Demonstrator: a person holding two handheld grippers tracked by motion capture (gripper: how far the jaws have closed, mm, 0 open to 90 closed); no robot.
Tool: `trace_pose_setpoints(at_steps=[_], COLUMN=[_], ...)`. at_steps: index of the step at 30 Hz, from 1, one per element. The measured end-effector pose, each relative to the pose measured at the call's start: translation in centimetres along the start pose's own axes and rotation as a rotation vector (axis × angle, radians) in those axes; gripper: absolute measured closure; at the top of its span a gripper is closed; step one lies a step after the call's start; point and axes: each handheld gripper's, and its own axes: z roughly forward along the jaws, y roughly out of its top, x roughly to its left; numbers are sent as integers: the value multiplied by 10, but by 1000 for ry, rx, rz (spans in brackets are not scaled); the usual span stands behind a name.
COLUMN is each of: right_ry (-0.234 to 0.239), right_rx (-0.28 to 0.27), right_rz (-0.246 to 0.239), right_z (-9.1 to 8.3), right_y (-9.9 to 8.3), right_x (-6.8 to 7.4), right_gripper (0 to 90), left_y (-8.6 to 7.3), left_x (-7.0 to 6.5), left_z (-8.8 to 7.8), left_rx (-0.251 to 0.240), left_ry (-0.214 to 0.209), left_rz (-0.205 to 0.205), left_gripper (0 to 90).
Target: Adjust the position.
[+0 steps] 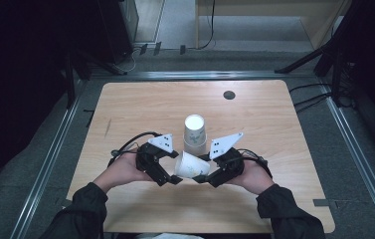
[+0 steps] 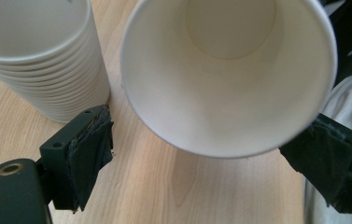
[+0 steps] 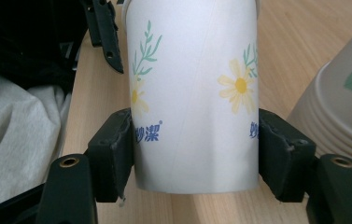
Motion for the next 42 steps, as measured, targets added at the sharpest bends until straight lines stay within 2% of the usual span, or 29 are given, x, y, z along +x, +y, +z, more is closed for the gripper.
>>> trace_pose_setpoints(at_steps=[8, 19, 22, 26, 27, 30, 34, 40, 42], right_ry=[20, 34, 39, 45, 47, 58, 74, 95, 101], right_rx=[-65, -102, -120, -137, -143, -157, -146, -131, -126], right_rz=[0, -10, -7, -10, -11, -16, -22, -24, -24], right_z=[-8, -14, -17, -18, -19, -18, -15, -9, -7], right_y=[6, 13, 14, 17, 18, 20, 21, 20, 20], right_x=[-4, -10, -12, -12, -12, -10, -9, -7, -6], right_gripper=[347, 347, 346, 346, 346, 346, 345, 345, 345], left_y=[-10, -20, -22, -21, -21, -19, -17, -15, -14], left_x=[-3, -9, -8, -7, -6, -6, -8, -10, -10], left_z=[-9, -13, -16, -18, -19, -21, -22, -25, -24], left_rx=[-84, -98, -121, -151, -171, -206, -229, -297, -305], left_ry=[18, 41, 15, 6, -5, -3, 3, -32, -47], left_rz=[-50, -66, -90, -99, -107, -114, -110, -120, -123], left_gripper=[123, 125, 128, 131, 131, 138, 139, 153, 158])
